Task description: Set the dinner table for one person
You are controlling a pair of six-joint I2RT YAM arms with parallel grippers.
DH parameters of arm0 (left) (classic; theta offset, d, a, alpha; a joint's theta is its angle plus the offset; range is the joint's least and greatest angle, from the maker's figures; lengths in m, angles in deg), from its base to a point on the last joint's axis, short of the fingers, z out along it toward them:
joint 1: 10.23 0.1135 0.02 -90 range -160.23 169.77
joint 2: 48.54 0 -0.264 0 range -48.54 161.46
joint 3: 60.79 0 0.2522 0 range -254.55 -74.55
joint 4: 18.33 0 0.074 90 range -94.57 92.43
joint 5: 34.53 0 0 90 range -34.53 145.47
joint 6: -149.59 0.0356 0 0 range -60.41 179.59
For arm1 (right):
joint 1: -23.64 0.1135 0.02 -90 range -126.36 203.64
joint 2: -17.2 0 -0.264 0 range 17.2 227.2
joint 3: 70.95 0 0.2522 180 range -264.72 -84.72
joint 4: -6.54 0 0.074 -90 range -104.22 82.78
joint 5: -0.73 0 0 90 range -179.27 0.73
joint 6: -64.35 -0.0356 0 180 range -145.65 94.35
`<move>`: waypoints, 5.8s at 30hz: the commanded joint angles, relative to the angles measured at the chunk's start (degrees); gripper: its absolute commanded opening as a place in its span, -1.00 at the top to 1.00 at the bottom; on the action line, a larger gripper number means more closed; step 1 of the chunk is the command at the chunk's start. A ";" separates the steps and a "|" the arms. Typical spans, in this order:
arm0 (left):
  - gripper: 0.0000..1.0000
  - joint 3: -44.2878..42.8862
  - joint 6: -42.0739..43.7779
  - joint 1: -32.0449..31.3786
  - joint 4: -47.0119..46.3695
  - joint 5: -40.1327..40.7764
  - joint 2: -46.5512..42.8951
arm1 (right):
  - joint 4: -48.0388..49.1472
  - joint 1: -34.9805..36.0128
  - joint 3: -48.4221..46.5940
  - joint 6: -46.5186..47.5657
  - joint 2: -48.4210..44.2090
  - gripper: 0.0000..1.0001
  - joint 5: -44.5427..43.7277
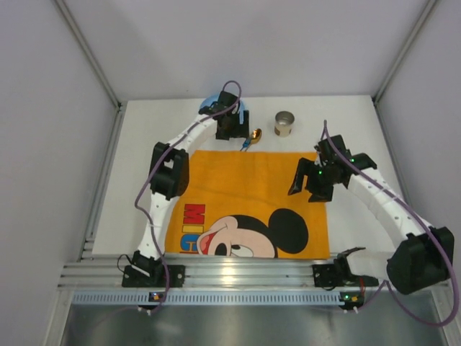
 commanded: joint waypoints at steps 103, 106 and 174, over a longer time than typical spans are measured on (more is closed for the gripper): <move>1.00 21.93 3.78 -2.56 4.52 18.40 -42.87 | -0.07 -1.25 0.26 4.86 1.07 -0.53 -3.74; 1.00 32.41 1.67 -2.56 7.52 16.21 -49.64 | 0.54 -1.26 -1.59 5.92 3.18 -0.53 -3.30; -0.84 6.51 3.52 -3.00 -10.58 3.98 -13.02 | -2.27 -1.17 5.03 2.14 -13.70 -0.58 -1.28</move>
